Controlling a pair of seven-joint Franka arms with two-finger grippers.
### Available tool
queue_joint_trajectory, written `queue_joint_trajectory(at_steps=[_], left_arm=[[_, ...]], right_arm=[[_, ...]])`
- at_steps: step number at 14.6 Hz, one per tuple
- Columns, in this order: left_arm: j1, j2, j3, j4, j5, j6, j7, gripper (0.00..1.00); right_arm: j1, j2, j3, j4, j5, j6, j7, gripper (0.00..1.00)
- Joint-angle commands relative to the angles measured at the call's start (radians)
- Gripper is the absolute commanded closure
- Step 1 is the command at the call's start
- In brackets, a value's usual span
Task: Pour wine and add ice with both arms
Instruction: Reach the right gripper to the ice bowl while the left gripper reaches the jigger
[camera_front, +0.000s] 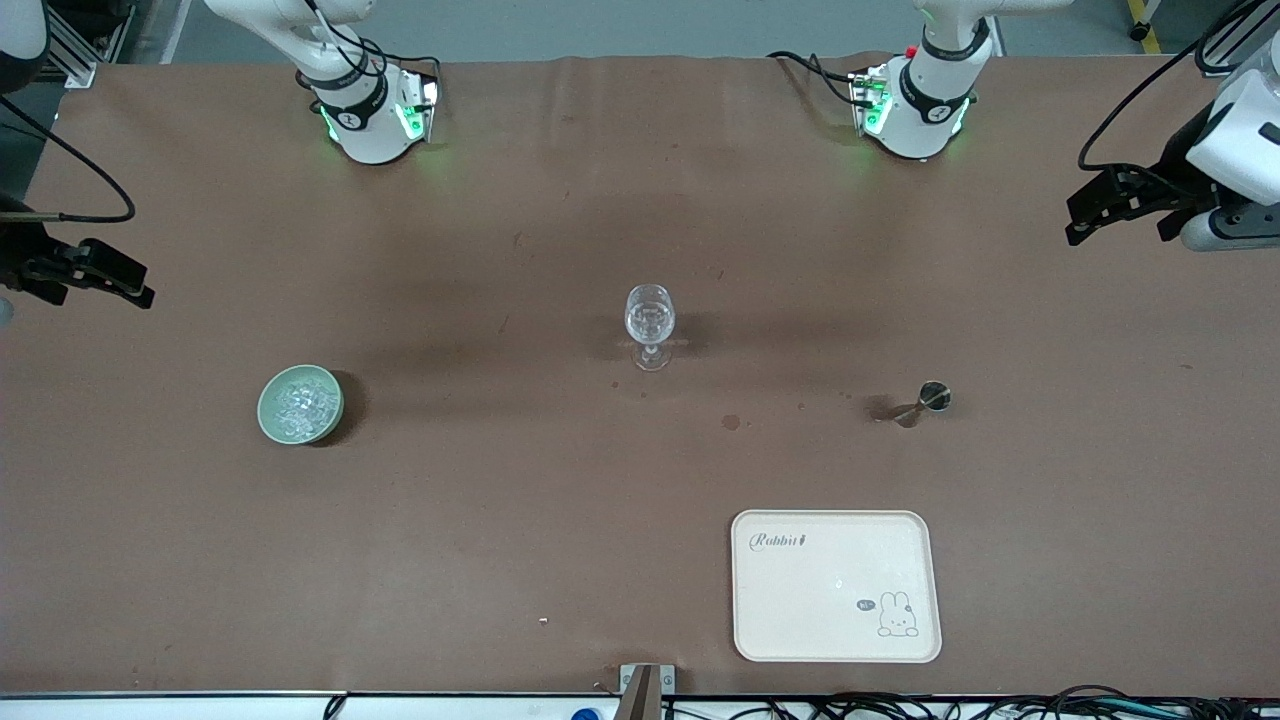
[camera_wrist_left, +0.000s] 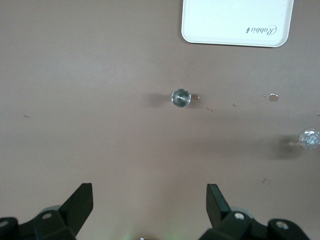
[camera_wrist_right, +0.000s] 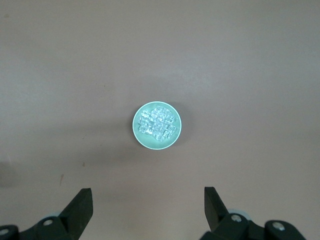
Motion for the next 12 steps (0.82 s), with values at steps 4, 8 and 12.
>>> queue_joint_trajectory(at_steps=[4, 8, 12], left_arm=[[0.001, 0.008, -0.005, 0.018, 0.021, -0.004, 0.001, 0.00], [0.015, 0.118, -0.003, 0.108, 0.053, -0.002, 0.012, 0.00], [0.075, 0.222, -0.002, 0.127, 0.053, 0.036, 0.006, 0.00]], right_arm=[[0.004, -0.012, 0.001, -0.019, 0.003, 0.011, 0.012, 0.02], [-0.002, -0.011, 0.001, -0.036, 0.003, 0.044, 0.000, 0.05], [-0.007, 0.038, 0.000, -0.052, 0.003, 0.084, -0.008, 0.04]])
